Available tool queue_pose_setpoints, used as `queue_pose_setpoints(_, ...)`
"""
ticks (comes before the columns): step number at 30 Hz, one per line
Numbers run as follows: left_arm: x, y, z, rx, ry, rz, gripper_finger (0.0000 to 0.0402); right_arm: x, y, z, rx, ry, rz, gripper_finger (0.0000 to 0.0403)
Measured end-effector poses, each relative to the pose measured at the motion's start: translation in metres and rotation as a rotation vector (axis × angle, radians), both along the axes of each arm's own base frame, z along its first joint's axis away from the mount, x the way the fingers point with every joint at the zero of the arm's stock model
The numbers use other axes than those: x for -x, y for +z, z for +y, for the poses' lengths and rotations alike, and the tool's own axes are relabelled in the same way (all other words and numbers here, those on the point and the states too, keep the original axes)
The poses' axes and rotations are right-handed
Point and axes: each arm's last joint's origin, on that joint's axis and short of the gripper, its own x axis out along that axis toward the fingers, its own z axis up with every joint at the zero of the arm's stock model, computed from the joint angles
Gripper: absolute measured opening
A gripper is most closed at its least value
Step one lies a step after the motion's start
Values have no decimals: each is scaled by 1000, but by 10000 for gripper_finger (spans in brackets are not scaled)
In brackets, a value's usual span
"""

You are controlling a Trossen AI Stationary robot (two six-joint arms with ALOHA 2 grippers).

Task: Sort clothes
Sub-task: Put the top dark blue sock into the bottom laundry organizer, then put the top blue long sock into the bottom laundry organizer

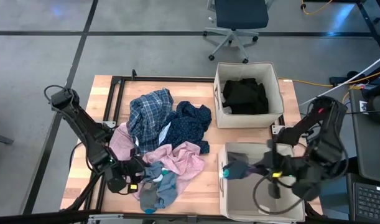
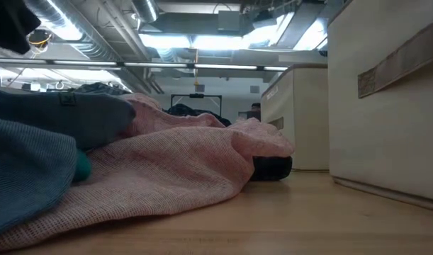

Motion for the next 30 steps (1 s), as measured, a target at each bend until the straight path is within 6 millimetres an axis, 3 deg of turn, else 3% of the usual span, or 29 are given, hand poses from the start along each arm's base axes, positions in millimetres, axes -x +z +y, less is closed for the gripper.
queue_pose_setpoints(6, -4, 0, 3, 0, 15, -5, 186, 31, -21, -10, -15, -225, 167, 32)
queue_pose_setpoints(14, -5, 1, 2, -2, 1, -17, 186, 24, -75, -4, -12, -330, 207, 33)
queue_pose_setpoints(17, -5, 1, 2, -5, -1, -17, 186, 17, -89, -10, -65, -408, 315, 46)
queue_pose_setpoints(25, -5, 1, 2, -6, -2, -16, 186, 4, -102, -30, -144, -556, 599, 172)
queue_pose_setpoints(30, -5, 1, 2, -14, -19, -9, 186, -7, -90, -37, -225, -495, 722, 248)
